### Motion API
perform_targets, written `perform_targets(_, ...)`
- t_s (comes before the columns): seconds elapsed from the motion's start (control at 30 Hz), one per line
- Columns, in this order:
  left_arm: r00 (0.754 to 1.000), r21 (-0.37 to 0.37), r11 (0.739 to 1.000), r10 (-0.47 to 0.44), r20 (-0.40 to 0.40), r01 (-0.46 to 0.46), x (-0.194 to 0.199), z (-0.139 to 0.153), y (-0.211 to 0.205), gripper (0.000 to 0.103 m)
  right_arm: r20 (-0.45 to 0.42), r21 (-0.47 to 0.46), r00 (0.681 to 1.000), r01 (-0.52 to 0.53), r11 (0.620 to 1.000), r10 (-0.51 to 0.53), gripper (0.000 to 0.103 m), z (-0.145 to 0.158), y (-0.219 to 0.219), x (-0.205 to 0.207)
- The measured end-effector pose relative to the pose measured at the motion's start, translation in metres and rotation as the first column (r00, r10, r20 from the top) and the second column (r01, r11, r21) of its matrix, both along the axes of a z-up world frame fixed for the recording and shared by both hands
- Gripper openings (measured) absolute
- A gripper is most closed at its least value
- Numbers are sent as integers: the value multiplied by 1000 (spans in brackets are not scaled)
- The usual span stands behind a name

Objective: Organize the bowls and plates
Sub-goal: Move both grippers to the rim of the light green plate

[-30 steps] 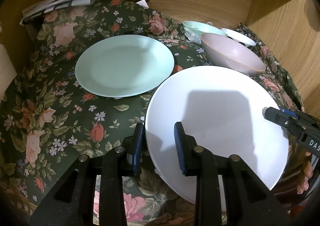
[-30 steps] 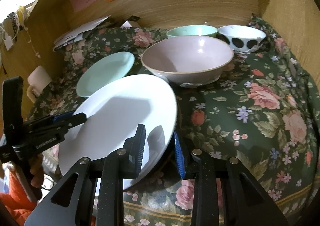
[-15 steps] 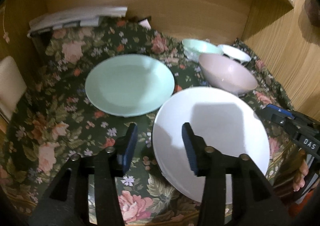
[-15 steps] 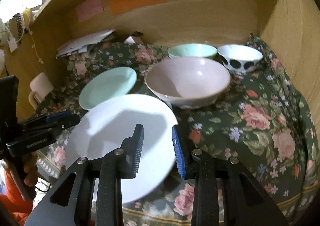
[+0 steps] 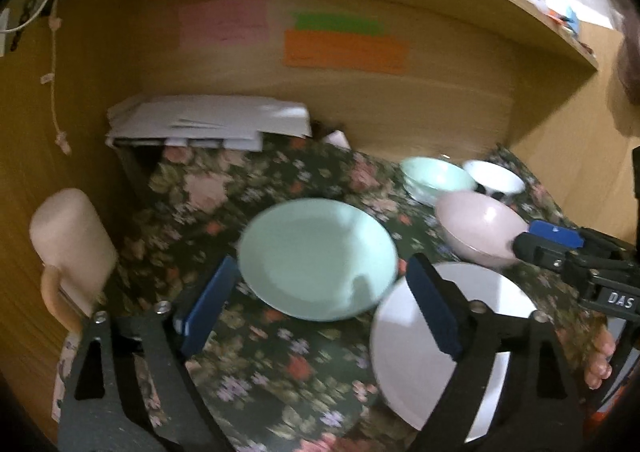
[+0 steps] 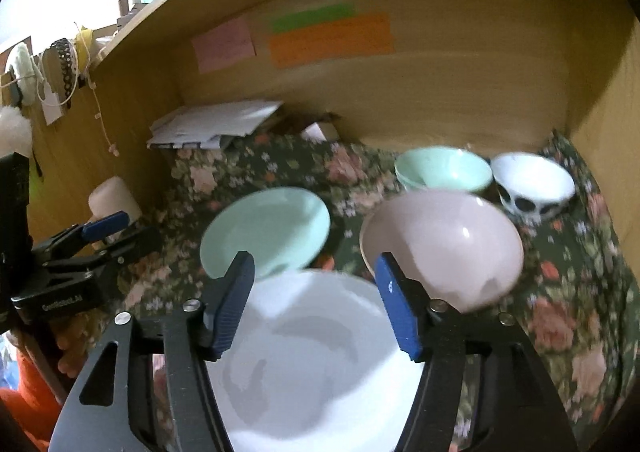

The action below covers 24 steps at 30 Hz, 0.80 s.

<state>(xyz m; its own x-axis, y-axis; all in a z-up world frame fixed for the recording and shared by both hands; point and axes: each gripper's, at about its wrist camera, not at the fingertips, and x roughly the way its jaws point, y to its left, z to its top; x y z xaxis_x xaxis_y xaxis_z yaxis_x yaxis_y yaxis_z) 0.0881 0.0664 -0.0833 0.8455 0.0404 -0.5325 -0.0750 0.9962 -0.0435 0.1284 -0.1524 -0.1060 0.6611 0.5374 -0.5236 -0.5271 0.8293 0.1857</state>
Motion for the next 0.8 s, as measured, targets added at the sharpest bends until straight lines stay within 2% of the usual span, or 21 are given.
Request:
perform_targets(0.27,996,-12,997,74,-54,-75,30,-11,36,94,7,-89,999,-39,995,39,62,4,29,36)
perform_targets(0.47,984,-62,993,86,-156,-97,59,-34,60,94,-72,-133,995,-71,988,62,62,-13,47,73)
perform_targets(0.67,971,-61,993,86,-223,-102,80,-57,70,94,-144,-170,986,-113,979,89,62,-32,65,104)
perform_targets(0.8,961,-84,992,71,-267,-97,89,-68,76,83,-202,-195,974,-139,971,98,58,-48,77,123)
